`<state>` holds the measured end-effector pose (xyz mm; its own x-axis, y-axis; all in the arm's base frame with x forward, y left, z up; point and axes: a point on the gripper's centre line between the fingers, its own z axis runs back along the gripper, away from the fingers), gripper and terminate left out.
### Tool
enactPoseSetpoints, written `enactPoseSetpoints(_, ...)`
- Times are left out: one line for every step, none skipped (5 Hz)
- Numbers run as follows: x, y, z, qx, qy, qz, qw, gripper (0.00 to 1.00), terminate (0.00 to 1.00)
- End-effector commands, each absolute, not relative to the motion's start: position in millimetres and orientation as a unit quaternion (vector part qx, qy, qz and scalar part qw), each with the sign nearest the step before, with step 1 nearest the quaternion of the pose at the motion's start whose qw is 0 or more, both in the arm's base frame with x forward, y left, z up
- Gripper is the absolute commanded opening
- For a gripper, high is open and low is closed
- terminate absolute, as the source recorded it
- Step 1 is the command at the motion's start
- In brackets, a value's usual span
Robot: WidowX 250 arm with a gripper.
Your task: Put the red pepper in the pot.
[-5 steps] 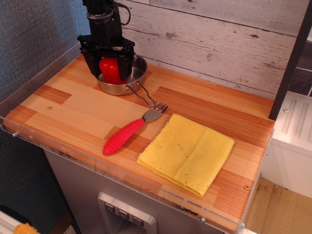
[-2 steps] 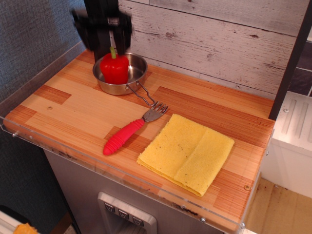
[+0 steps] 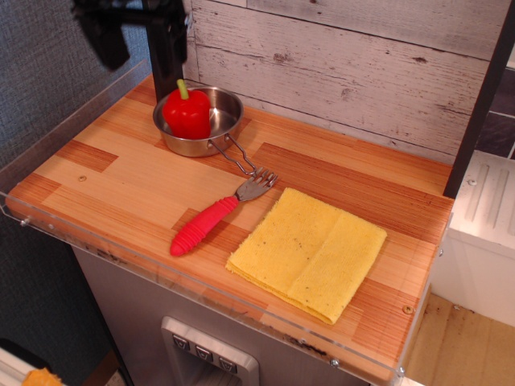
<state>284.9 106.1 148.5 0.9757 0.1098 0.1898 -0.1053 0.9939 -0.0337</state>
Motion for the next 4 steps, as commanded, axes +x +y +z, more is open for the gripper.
enactPoseSetpoints(259.8, 113.6, 142.5, 0.0, -0.098, 0.039, 0.994, 1.0, 0.0)
enactPoseSetpoints(264.7, 116.5, 141.0, 0.007, -0.101, 0.022, 0.995, 1.0, 0.0)
enactPoseSetpoints(264.7, 116.5, 141.0, 0.007, -0.101, 0.022, 0.995, 1.0, 0.0)
enactPoseSetpoints(264.7, 116.5, 141.0, 0.007, -0.101, 0.022, 0.995, 1.0, 1.0)
